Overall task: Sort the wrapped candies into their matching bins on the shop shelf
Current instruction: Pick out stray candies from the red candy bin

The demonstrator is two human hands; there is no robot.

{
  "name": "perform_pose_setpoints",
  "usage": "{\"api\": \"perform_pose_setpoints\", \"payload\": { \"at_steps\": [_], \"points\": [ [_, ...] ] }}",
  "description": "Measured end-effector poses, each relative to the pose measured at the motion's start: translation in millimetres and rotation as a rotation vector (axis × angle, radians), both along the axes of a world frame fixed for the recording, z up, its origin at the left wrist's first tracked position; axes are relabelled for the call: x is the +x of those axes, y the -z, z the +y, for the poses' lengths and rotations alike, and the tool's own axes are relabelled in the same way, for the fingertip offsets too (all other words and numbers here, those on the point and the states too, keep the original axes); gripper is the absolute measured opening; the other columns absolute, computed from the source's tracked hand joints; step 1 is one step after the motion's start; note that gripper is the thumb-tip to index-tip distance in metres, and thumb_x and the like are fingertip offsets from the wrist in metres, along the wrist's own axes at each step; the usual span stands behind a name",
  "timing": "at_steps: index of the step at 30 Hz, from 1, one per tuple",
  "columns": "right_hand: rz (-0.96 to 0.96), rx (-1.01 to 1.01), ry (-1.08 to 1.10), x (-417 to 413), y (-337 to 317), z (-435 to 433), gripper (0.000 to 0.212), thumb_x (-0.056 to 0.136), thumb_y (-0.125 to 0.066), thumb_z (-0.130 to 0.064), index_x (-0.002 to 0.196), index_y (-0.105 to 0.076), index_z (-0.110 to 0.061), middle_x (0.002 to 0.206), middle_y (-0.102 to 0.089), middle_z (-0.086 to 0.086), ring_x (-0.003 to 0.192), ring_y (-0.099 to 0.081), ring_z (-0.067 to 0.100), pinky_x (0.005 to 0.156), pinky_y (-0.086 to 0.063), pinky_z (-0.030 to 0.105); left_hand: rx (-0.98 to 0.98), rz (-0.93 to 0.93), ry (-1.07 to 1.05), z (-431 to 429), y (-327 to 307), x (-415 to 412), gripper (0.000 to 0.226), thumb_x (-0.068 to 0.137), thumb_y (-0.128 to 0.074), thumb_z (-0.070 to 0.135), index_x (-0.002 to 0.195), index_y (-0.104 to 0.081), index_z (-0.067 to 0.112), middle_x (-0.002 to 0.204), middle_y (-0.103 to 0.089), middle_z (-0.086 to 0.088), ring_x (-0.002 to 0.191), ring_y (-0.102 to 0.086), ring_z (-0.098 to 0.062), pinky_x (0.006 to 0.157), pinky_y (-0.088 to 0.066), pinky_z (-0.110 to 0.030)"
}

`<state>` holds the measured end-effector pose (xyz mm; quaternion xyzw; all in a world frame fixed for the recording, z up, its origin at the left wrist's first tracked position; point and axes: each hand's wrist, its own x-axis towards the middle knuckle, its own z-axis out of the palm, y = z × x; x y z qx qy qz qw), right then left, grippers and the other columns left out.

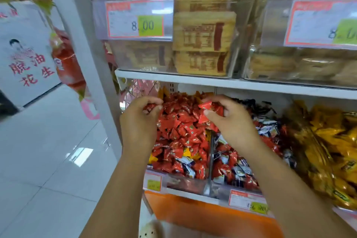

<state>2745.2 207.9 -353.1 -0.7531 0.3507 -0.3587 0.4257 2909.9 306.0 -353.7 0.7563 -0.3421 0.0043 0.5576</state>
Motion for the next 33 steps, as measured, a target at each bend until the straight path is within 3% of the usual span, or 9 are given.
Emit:
{"api": "perform_pose_setpoints", "payload": {
  "at_steps": [4, 6, 8, 12, 16, 18, 25, 29, 33],
  "points": [
    [0.116, -0.115, -0.048, 38.5, 9.7, -6.2, 0.030, 0.093, -0.060, -0.017, 0.118, -0.063, -0.031, 0.051, -0.054, -0.026, 0.035, -0.034, 0.005, 0.038, -0.025, 0.014, 0.000, 0.008, 0.024, -8.5, 14.0, 16.0, 0.019, 0.084, -0.069, 0.010, 0.079, -0.067, 0.029, 0.086, -0.064, 0.023, 0.075, -0.053, 0.022, 0.068, -0.035, 0.002],
    [0.164, -0.177, -0.090, 44.0, 10.1, -7.6, 0.044, 0.092, -0.060, -0.014, 0.130, -0.056, -0.037, 0.100, -0.060, -0.031, 0.068, -0.053, -0.009, 0.061, -0.044, 0.009, 0.018, -0.015, 0.089, -16.7, 20.2, 16.8, 0.016, 0.085, -0.069, 0.010, 0.084, -0.069, 0.026, 0.088, -0.064, 0.021, 0.079, -0.052, 0.022, 0.071, -0.032, 0.004],
    [0.222, -0.227, -0.127, 43.4, 10.3, -10.3, 0.053, 0.093, -0.058, -0.010, 0.134, -0.050, -0.041, 0.139, -0.037, -0.023, 0.117, -0.049, -0.003, 0.099, -0.044, 0.021, 0.079, -0.057, 0.159, -21.9, 25.5, 16.4, 0.013, 0.086, -0.069, 0.015, 0.095, -0.071, 0.025, 0.096, -0.066, 0.015, 0.082, -0.054, 0.011, 0.072, -0.032, 0.005],
    [0.323, -0.239, -0.144, 26.8, 7.0, -5.7, 0.053, 0.097, -0.046, -0.004, 0.134, -0.049, -0.042, 0.151, -0.034, -0.011, 0.134, -0.036, 0.006, 0.106, -0.027, 0.015, 0.183, -0.134, 0.231, -21.2, 27.7, 14.6, 0.026, 0.094, -0.059, 0.016, 0.117, -0.067, 0.023, 0.115, -0.066, 0.007, 0.095, -0.050, 0.004, 0.073, -0.029, 0.007],
    [0.297, -0.131, -0.078, -16.7, -5.6, 0.3, 0.044, 0.099, -0.044, -0.007, 0.127, -0.056, -0.039, 0.135, -0.051, -0.011, 0.108, -0.060, 0.023, 0.086, -0.050, 0.029, 0.114, -0.241, 0.214, -12.0, 11.3, 2.0, 0.032, 0.094, -0.052, 0.005, 0.120, -0.065, 0.018, 0.123, -0.062, -0.004, 0.115, -0.056, -0.019, 0.093, -0.037, -0.017],
    [0.304, 0.016, -0.052, -47.3, -11.8, -3.1, 0.039, 0.098, -0.045, -0.005, 0.121, -0.061, -0.032, 0.123, -0.058, -0.007, 0.094, -0.063, 0.020, 0.080, -0.053, 0.026, 0.101, -0.312, 0.260, -5.7, 4.5, -14.4, 0.030, 0.094, -0.055, 0.008, 0.120, -0.065, 0.019, 0.121, -0.063, 0.001, 0.113, -0.055, -0.016, 0.094, -0.036, -0.018],
    [0.925, 0.100, -0.217, -125.5, 6.1, 1.9, 0.022, 0.094, -0.058, -0.016, 0.108, -0.070, -0.029, 0.101, -0.063, -0.017, 0.098, -0.059, 0.003, 0.080, -0.046, 0.015, 0.335, -0.461, 0.600, 6.9, 17.1, -74.5, 0.039, 0.093, -0.058, 0.030, 0.132, -0.056, 0.028, 0.142, -0.045, 0.012, 0.133, -0.033, -0.009, 0.108, -0.014, -0.013],
    [0.989, 0.169, -0.273, -118.1, 17.1, 8.8, 0.032, 0.094, -0.060, -0.016, 0.125, -0.062, -0.025, 0.124, -0.060, -0.004, 0.102, -0.059, 0.010, 0.080, -0.049, 0.018, 0.417, -0.490, 0.668, 11.4, 36.0, -74.8, 0.049, 0.094, -0.051, 0.037, 0.142, -0.043, 0.028, 0.155, -0.023, 0.016, 0.143, -0.018, -0.005, 0.117, -0.018, -0.026],
    [1.075, 0.168, -0.297, -103.2, 21.2, 9.4, 0.043, 0.094, -0.060, -0.024, 0.136, -0.049, -0.027, 0.130, -0.054, 0.001, 0.106, -0.058, 0.018, 0.084, -0.051, 0.028, 0.424, -0.475, 0.720, 11.0, 35.3, -70.8, 0.055, 0.090, -0.041, 0.047, 0.144, -0.039, 0.032, 0.155, -0.018, 0.021, 0.144, -0.011, 0.000, 0.115, -0.009, -0.020]
  ]
}}
